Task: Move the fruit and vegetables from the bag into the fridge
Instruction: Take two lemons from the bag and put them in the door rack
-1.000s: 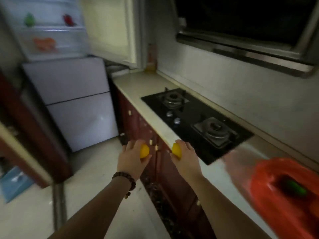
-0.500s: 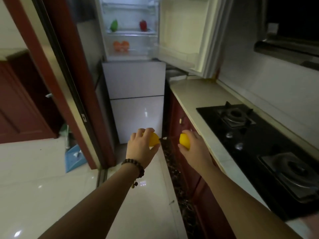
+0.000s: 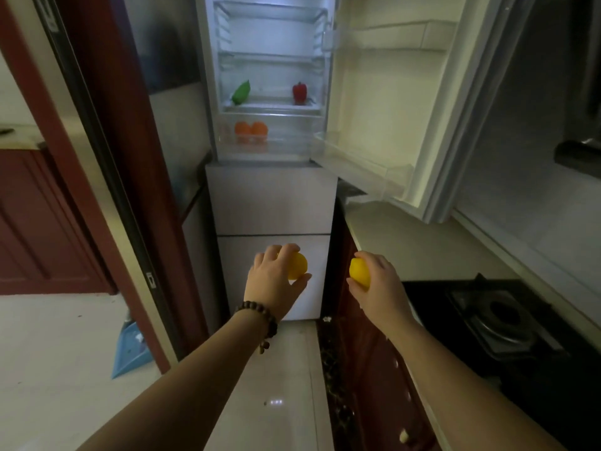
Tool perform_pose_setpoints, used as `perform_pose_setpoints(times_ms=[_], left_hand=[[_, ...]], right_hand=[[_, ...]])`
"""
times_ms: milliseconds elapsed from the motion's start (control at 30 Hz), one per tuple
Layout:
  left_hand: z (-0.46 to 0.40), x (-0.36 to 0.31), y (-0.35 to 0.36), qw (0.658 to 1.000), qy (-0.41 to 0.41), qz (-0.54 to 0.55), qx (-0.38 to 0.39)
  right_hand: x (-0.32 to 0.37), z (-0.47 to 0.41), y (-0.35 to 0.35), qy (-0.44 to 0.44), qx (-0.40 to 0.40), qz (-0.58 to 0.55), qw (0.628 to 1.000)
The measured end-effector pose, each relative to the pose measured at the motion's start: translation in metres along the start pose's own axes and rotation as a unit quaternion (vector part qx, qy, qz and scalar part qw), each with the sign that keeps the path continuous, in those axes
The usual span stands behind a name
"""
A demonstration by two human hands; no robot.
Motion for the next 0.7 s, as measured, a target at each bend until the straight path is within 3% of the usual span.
perform_pose_setpoints(times_ms=[400, 700], left_hand=[[-0.164, 0.084, -0.002, 0.999, 0.026, 0.013, -0.028], [-0.323, 0.152, -0.018, 0.99, 0.124, 0.071, 0.017]], right_hand=[[0.025, -0.149, 0.091, -0.02, 0.013, -0.009, 1.0], [0.077, -0.275, 0.145, 0.025, -0.052, 0.026, 0.998]])
Point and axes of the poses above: each hand's wrist, its own z-axis away from the middle knuckle, its own y-axis out of the palm, x = y × z, the point moved 2 cm from there along -z, towards the middle knuckle, and after that the axes turned 9 degrees about z, right-handed, at the moved point
